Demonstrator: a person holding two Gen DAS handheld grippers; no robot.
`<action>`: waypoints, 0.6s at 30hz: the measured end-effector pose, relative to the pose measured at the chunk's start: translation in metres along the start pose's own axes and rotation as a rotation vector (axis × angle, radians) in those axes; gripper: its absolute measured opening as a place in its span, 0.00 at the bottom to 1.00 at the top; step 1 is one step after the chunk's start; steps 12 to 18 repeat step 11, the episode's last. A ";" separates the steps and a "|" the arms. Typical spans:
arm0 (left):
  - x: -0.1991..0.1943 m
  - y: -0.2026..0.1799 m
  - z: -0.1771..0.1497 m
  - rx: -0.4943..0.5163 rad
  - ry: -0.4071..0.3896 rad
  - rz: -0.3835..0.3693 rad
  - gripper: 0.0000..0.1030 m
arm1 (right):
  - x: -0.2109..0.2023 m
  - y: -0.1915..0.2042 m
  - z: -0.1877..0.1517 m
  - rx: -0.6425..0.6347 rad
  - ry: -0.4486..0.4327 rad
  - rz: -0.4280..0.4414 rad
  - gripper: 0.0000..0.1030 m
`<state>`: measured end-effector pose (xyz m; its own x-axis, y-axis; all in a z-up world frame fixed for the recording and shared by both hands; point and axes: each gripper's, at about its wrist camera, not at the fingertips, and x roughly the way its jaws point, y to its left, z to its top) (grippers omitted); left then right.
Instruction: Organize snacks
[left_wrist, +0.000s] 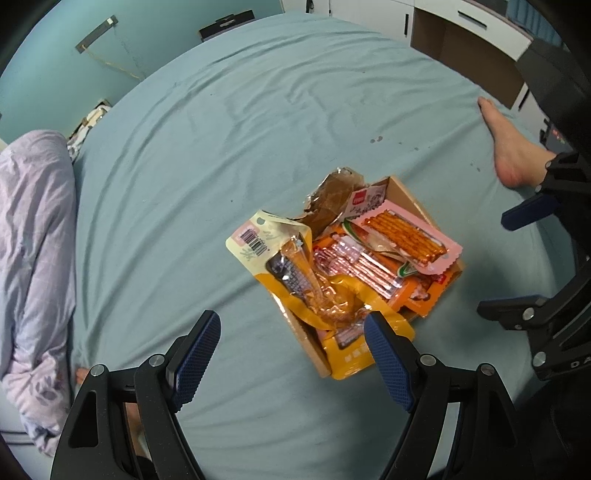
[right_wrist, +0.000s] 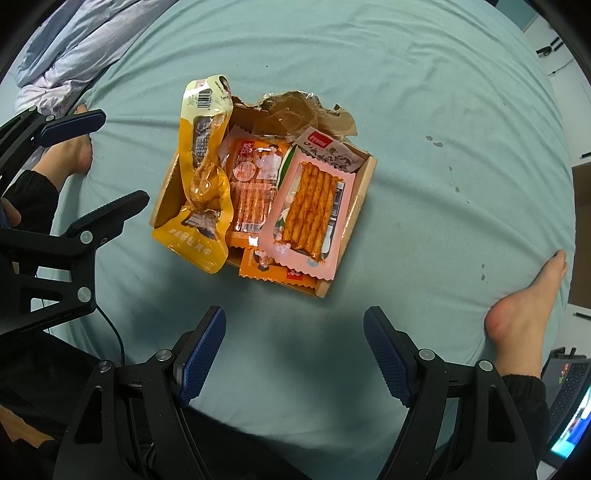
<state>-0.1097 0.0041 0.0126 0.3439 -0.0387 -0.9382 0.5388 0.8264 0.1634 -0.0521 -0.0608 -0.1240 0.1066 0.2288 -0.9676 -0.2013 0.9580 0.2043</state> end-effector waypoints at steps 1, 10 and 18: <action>0.000 0.001 0.000 -0.007 -0.001 -0.006 0.78 | 0.000 0.000 0.000 0.000 -0.001 -0.001 0.74; -0.001 0.002 0.001 -0.023 -0.027 -0.008 0.78 | -0.001 0.000 -0.001 -0.002 -0.008 -0.002 0.74; -0.001 0.002 0.002 -0.023 -0.026 -0.010 0.78 | -0.002 -0.001 -0.001 -0.001 -0.009 -0.003 0.74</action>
